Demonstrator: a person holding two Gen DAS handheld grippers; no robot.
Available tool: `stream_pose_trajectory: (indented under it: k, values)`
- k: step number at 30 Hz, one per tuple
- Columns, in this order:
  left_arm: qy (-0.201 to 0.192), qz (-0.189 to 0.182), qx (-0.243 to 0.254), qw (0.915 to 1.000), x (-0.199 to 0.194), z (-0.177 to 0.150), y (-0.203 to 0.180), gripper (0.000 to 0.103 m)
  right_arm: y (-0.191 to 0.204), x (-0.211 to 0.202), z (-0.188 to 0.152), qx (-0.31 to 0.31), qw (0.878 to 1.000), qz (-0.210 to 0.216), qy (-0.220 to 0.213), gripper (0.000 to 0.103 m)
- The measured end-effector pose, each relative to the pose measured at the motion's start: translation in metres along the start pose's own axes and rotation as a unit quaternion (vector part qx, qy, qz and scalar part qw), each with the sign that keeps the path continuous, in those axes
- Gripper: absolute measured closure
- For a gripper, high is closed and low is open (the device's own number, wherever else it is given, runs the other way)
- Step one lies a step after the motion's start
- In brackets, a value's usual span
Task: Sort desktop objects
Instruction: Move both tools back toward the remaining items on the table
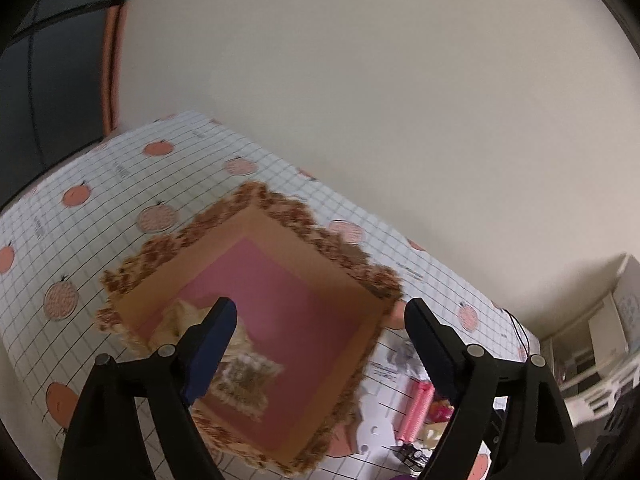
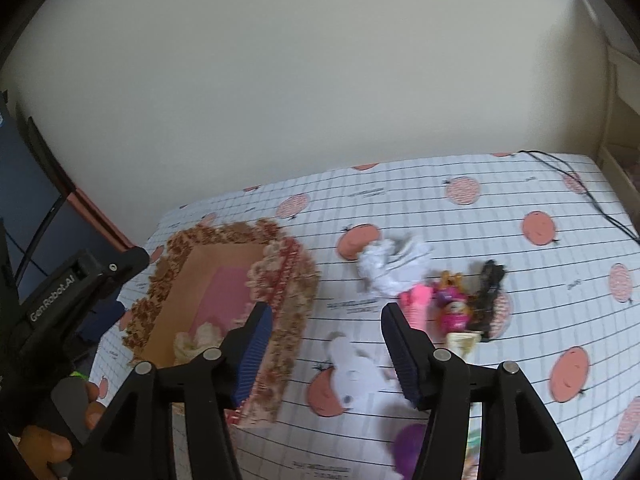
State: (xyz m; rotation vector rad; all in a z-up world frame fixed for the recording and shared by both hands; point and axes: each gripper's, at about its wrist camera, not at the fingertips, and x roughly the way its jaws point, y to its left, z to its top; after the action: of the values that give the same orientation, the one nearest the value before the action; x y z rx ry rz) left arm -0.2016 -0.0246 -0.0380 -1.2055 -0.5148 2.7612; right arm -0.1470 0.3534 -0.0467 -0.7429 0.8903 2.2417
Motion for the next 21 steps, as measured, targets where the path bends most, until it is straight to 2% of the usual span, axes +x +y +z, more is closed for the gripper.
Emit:
stream_pose_trajectory:
  k: [9, 15, 21]
  values:
    - [-0.006, -0.048, 0.064, 0.9968, -0.007, -0.02, -0.054, 0.017, -0.053, -0.029, 0.003, 0.027, 0.999, -0.04, -0.02, 0.042]
    - [-0.009, -0.078, 0.115, 0.9903, -0.011, -0.037, -0.09, 0.017, -0.088, -0.044, -0.002, 0.038, 0.997, -0.068, -0.024, 0.041]
    - [0.006, -0.09, 0.15, 0.9846, -0.008, -0.053, -0.117, 0.017, -0.129, -0.057, -0.011, 0.069, 0.993, -0.09, -0.023, 0.041]
